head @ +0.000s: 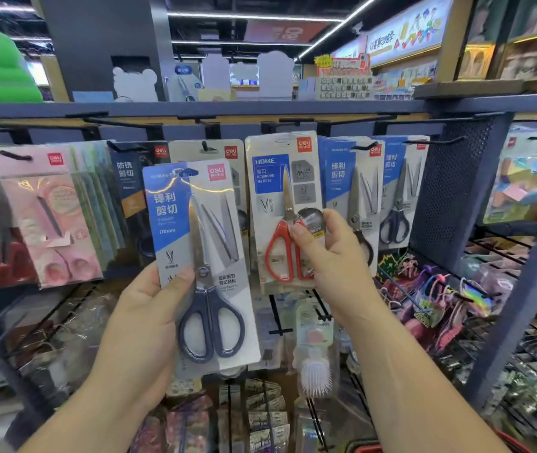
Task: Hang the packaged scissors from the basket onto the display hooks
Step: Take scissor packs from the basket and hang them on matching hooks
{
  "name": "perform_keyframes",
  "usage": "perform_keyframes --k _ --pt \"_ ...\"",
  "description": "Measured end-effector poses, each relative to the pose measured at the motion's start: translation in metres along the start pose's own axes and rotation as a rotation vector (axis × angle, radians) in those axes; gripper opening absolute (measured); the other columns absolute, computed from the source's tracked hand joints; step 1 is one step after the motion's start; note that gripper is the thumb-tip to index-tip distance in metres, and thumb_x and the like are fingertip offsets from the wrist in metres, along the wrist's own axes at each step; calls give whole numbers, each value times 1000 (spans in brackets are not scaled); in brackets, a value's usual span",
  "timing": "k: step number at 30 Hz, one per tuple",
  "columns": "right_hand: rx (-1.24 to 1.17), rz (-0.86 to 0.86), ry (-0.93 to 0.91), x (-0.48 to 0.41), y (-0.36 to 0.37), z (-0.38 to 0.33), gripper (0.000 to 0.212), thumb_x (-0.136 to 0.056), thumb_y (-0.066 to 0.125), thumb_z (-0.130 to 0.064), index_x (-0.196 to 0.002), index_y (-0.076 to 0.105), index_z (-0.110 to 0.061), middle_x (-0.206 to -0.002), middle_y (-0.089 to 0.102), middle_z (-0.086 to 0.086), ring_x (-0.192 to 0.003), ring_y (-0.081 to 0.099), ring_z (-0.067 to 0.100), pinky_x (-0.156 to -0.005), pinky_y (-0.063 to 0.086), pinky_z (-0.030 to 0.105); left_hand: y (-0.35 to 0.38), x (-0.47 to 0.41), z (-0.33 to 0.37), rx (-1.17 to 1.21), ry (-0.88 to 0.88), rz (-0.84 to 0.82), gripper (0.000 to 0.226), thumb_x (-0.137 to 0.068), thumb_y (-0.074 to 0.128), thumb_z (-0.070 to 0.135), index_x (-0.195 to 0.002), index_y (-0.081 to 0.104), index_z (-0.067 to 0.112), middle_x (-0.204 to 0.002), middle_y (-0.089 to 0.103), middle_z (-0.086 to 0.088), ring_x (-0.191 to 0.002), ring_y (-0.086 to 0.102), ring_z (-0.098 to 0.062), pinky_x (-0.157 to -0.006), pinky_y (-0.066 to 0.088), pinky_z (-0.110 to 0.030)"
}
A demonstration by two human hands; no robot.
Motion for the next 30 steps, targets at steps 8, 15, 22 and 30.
perform_keyframes --k 8,15,22,30 --pt "1 57 36 12 13 -1 14 -102 66 -32 -113 63 -24 -110 71 19 -88 67 25 -79 56 43 25 -16 -1 144 -31 -218 35 -90 57 21 -122 71 17 -115 80 -4 -98 78 -18 -85 65 -34" --pt "6 223 154 23 21 -11 26 -112 45 -36 -113 71 -33 -112 76 -15 -109 70 8 -107 52 46 58 -36 -10 47 -1 -341 27 -109 50 11 -119 72 23 -111 81 0 -103 77 -22 -88 59 -40" --pt "120 252 33 34 25 -9 38 -90 78 -41 -122 60 -47 -113 65 -2 -92 69 15 -83 60 29 55 -33 -22 -62 107 -271 26 -108 55 15 -117 73 30 -107 81 10 -100 77 -12 -82 64 -34" --pt "-48 304 -59 36 22 -1 9 -96 66 -31 -93 58 -28 -82 54 -2 -77 49 15 -75 44 38 62 -25 -23 -79 219 -129 24 -102 64 13 -107 70 36 -100 79 9 -91 74 -7 -79 58 -29"
Point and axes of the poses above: each hand's wrist, its own x-axis away from the middle knuckle, its own y-axis out of the palm, z = x × y, the point moved 1 cm from there along -x, towards the middle knuckle
